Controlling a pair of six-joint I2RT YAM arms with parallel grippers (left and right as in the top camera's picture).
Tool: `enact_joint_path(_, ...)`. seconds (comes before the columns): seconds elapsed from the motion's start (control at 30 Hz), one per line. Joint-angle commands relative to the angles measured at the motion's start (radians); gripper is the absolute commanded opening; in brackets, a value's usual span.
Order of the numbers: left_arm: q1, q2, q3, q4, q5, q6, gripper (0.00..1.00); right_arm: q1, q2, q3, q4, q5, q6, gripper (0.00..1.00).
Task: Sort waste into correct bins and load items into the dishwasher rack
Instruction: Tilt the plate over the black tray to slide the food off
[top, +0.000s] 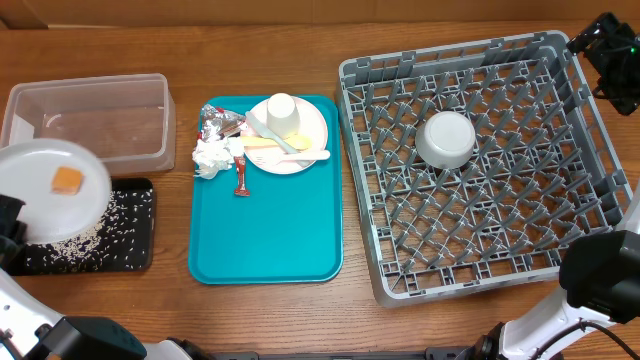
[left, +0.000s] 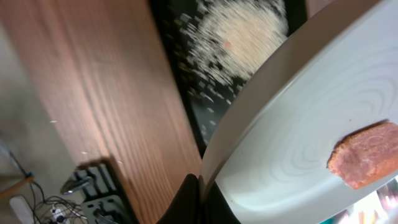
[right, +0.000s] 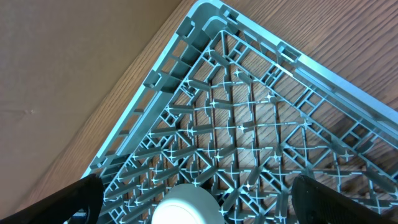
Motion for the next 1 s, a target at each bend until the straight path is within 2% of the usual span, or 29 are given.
enact_joint_path(0.0,0.003,-0.002,0.016,0.014,-0.117,-0.097,0.04,-0.003,-0.015,0.015,0.003,-0.005,0.000,1.00)
enact_joint_path(0.17,0.003,0.002,0.015,0.060,-0.191,-0.140,0.04,-0.003,-0.015,0.015,0.003,-0.005,0.000,1.00)
enact_joint_path(0.47,0.003,0.002,-0.013,0.044,-0.322,-0.186,0.04,-0.003,-0.015,0.015,0.003,-0.005,0.000,1.00)
enact_joint_path(0.8,-0.001,0.002,-0.279,0.183,-0.385,-0.190,0.04,-0.003,-0.015,0.015,0.003,-0.005,0.000,1.00)
enact_joint_path(0.97,-0.031,0.002,-0.319,0.213,-0.453,-0.231,0.04,-0.003,-0.015,0.015,0.003,-0.005,0.000,1.00)
